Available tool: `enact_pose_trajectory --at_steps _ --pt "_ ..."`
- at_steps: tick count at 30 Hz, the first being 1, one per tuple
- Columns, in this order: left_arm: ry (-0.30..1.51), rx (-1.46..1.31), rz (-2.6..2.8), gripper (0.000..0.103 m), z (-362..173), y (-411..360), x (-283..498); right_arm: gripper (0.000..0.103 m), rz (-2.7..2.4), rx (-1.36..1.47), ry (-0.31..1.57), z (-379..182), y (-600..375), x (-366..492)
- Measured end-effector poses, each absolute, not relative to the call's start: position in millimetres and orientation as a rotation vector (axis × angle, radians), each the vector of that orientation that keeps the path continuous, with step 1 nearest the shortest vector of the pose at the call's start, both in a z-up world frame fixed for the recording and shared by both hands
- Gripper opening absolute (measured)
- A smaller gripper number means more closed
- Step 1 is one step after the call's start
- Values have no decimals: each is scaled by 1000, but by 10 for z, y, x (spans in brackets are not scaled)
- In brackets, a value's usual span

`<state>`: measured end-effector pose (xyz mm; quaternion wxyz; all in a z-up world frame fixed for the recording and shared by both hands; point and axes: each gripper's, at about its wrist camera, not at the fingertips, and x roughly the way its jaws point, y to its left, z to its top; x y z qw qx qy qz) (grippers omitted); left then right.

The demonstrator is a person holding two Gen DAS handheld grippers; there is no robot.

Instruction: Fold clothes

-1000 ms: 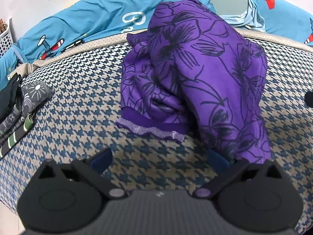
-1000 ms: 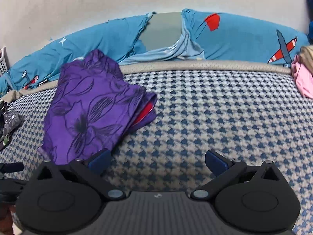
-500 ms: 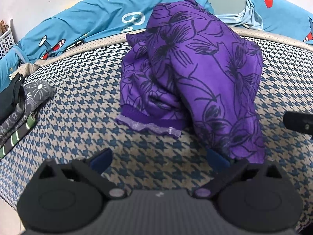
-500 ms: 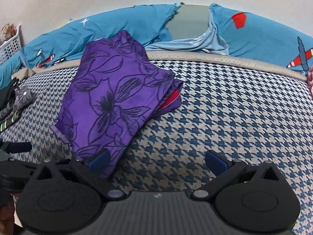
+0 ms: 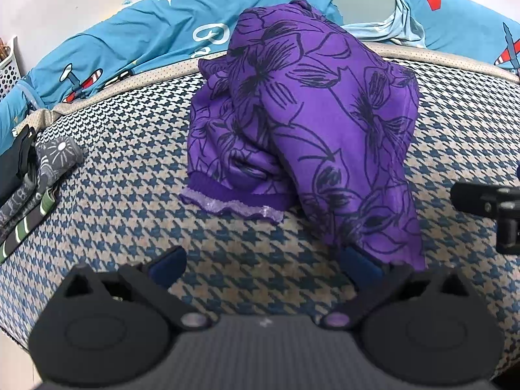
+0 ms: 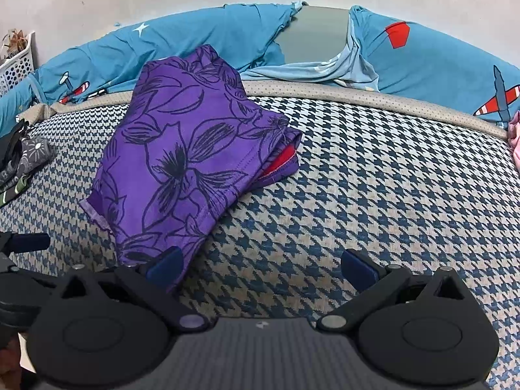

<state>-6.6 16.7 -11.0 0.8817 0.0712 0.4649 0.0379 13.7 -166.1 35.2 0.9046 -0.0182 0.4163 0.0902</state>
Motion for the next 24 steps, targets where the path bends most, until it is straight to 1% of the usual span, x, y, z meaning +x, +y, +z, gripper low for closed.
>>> enact_pose_trajectory --at_steps 24 --pt "969 160 33 103 -162 39 -131 103 163 -33 860 342 -1735 142"
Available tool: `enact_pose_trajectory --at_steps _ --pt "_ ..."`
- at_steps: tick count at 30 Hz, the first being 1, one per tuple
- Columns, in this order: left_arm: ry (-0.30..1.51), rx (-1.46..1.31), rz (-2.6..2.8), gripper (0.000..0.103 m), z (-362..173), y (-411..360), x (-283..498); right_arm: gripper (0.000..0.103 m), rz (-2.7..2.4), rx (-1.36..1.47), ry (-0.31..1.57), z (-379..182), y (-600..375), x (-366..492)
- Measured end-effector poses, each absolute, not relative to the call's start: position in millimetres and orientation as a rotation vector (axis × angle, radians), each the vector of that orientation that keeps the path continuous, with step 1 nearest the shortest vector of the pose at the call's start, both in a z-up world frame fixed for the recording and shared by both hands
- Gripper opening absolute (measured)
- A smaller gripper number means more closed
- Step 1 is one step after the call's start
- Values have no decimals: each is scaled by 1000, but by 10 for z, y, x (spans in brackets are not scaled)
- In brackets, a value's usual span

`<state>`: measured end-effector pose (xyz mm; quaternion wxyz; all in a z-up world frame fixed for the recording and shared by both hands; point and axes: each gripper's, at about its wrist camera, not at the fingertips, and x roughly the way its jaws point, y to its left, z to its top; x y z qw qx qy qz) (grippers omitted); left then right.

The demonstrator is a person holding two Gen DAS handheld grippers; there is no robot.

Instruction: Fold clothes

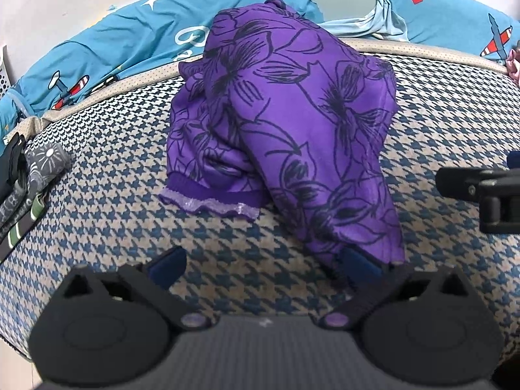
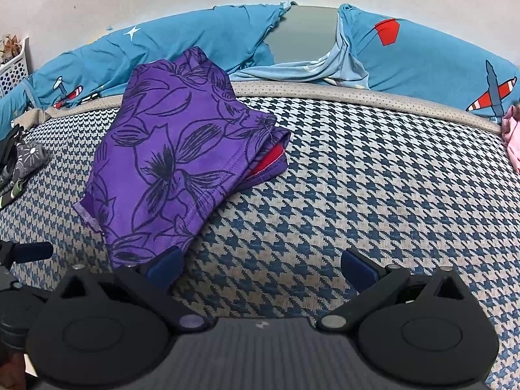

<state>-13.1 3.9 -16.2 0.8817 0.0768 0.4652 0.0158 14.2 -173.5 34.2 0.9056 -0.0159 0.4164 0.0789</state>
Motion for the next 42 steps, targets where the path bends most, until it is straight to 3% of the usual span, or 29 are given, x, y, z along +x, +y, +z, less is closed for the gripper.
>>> enact_pose_trajectory --at_steps 21,42 --pt "980 66 94 103 -54 384 -45 103 53 62 904 283 -1755 111" --pt "948 28 98 103 -83 369 -646 103 67 106 896 332 -1979 -262"
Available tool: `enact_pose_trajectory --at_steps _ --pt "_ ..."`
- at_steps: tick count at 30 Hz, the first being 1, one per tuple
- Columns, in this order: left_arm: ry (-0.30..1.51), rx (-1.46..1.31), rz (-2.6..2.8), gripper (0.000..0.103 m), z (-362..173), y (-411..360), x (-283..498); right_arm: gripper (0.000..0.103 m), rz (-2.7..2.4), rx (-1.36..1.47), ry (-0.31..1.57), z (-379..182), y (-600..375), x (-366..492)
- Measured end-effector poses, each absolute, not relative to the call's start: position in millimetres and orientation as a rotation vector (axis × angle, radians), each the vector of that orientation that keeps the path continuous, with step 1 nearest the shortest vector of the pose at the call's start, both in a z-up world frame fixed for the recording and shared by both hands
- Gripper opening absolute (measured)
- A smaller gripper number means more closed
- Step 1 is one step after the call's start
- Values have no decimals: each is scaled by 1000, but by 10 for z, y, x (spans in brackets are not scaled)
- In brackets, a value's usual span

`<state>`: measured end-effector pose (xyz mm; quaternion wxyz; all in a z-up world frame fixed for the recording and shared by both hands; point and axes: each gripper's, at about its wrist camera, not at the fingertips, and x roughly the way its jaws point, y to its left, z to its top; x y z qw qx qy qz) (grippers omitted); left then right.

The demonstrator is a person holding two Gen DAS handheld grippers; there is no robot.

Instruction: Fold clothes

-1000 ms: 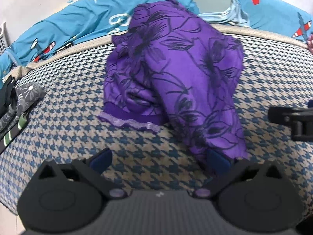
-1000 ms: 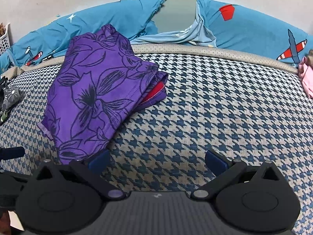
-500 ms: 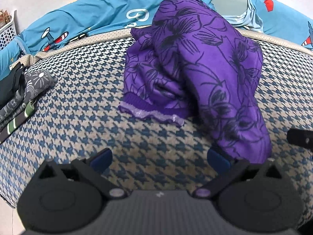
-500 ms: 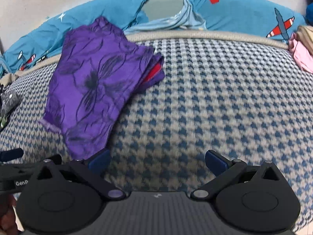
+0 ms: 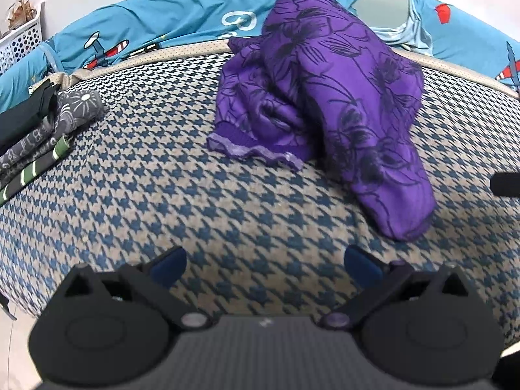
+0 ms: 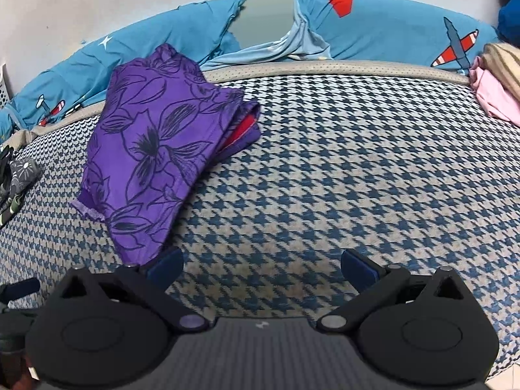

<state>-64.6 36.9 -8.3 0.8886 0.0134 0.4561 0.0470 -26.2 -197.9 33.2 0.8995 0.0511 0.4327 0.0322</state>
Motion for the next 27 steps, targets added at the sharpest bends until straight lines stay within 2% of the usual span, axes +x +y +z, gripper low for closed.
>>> enact_pose_trajectory --at_steps 27 --pt "913 -47 132 103 -21 526 -960 103 106 7 939 76 -1663 -391"
